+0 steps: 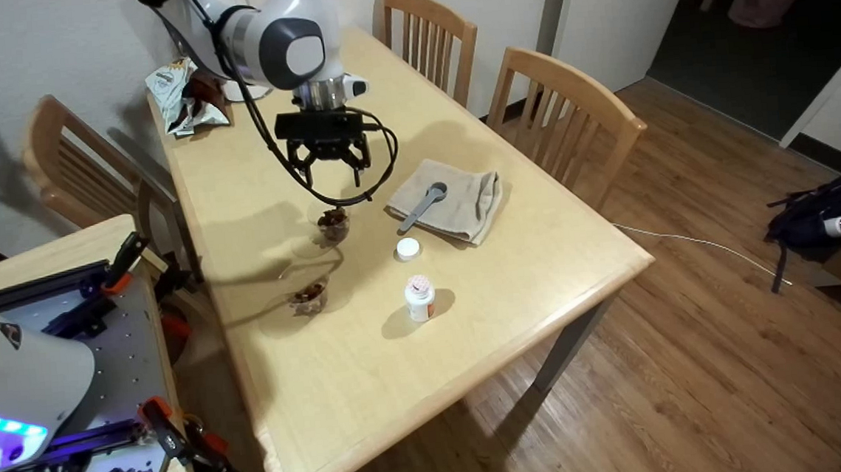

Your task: Pour some contents out of the left cup into the right cup

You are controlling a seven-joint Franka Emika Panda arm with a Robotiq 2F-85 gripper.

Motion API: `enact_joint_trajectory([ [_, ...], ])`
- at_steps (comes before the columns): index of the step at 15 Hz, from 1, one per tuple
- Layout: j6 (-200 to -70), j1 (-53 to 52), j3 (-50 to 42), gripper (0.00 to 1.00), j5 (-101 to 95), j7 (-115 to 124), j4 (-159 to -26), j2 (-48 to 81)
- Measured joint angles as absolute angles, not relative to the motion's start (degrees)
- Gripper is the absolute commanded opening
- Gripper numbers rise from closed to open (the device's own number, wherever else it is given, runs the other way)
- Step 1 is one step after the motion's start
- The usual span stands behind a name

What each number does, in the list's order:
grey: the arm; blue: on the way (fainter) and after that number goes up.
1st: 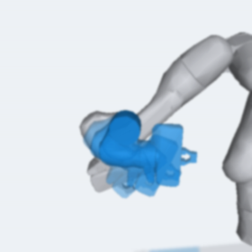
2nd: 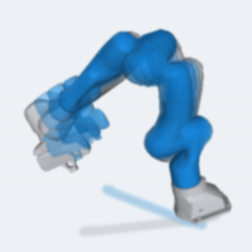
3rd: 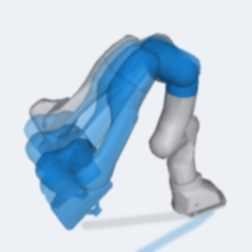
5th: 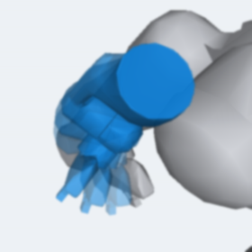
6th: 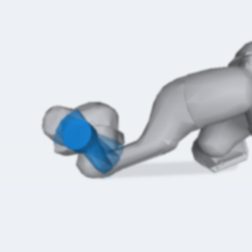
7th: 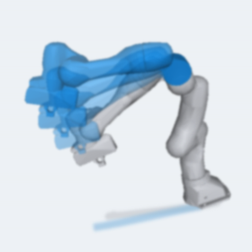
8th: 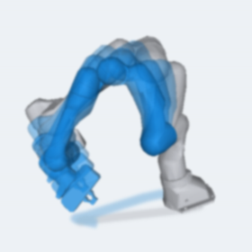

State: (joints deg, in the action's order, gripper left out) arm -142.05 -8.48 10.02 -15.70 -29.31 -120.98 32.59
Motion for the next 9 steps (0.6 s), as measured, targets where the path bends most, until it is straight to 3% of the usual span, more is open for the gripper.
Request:
enact_joint_trajectory([
  [5,-141.14,-8.18,10.54,1.0,-15.7,-31.01,-120.91,32.81],
  [9,-133.25,-7.63,11.94,1.0,-16.14,-40.62,-118.25,33.72],
])
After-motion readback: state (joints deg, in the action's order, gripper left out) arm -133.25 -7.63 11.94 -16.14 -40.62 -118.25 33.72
